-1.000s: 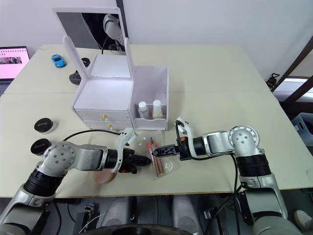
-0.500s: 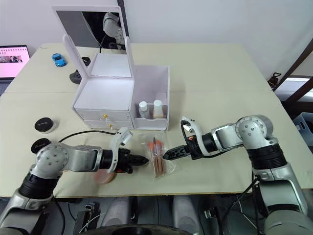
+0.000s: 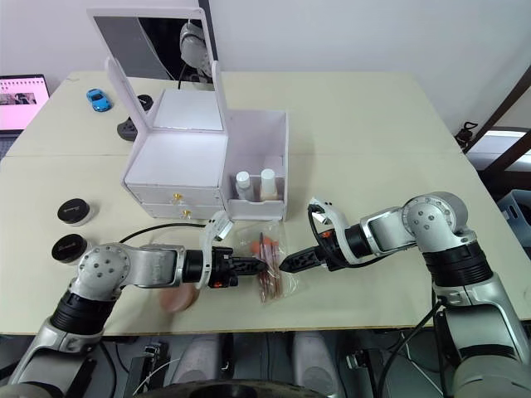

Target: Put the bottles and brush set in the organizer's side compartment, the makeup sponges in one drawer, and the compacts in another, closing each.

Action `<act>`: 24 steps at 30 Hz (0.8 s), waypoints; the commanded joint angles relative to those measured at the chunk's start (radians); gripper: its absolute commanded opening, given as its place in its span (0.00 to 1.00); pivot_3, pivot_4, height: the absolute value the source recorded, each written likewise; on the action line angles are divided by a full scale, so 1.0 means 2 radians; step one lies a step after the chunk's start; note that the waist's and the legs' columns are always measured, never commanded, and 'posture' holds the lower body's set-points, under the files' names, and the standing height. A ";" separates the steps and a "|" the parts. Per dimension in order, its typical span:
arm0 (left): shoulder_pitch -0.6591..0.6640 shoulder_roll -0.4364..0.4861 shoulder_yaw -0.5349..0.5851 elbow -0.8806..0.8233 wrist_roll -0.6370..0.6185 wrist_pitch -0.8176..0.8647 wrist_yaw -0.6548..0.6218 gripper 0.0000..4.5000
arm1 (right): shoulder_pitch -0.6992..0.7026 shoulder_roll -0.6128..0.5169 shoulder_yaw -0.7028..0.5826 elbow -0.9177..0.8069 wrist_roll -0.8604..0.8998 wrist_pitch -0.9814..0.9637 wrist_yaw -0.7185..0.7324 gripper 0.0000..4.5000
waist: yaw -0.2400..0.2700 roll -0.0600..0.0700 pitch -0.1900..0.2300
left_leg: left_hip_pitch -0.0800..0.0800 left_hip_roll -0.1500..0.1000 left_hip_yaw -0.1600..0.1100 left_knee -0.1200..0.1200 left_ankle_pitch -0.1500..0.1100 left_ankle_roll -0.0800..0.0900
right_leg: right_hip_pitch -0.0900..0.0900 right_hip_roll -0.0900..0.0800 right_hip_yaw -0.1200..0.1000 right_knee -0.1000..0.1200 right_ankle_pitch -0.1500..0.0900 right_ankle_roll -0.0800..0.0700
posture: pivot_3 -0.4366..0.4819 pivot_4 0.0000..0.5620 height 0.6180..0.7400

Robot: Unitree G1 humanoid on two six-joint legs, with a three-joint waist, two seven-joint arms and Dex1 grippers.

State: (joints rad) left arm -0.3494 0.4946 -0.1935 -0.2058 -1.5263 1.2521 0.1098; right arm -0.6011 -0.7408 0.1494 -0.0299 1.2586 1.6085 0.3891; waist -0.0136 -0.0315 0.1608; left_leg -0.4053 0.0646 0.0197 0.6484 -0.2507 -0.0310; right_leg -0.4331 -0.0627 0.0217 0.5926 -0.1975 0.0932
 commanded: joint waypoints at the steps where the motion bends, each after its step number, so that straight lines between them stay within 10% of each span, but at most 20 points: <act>1: -0.008 0.002 -0.004 0.001 0.026 0.019 -0.005 0.01 | 0.005 0.013 0.003 0.012 -0.015 0.003 -0.009 1.00 | -0.001 0.000 0.000 | 0.000 0.000 0.000 0.000 0.000 0.000 | 0.000 0.000 0.000 0.000 0.000 0.000 | 0.48 0.27 0.86; 24: 0.032 0.024 0.038 -0.023 0.028 0.066 0.010 0.01 | -0.017 0.143 0.035 0.089 -0.061 0.003 0.014 1.00 | -0.016 -0.001 -0.001 | 0.007 0.000 -0.002 -0.003 0.000 0.000 | 0.002 0.002 0.000 0.000 0.000 0.000 | 0.48 0.27 0.86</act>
State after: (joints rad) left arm -0.3070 0.5203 -0.1080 -0.2564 -1.4947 1.3516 0.0997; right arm -0.6520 -0.4817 0.1573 0.1265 1.1669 1.5996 0.4207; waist -0.0464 -0.0334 0.1590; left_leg -0.3919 0.0652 0.0152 0.6430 -0.2515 -0.0304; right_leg -0.4289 -0.0589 0.0217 0.5922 -0.1976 0.0926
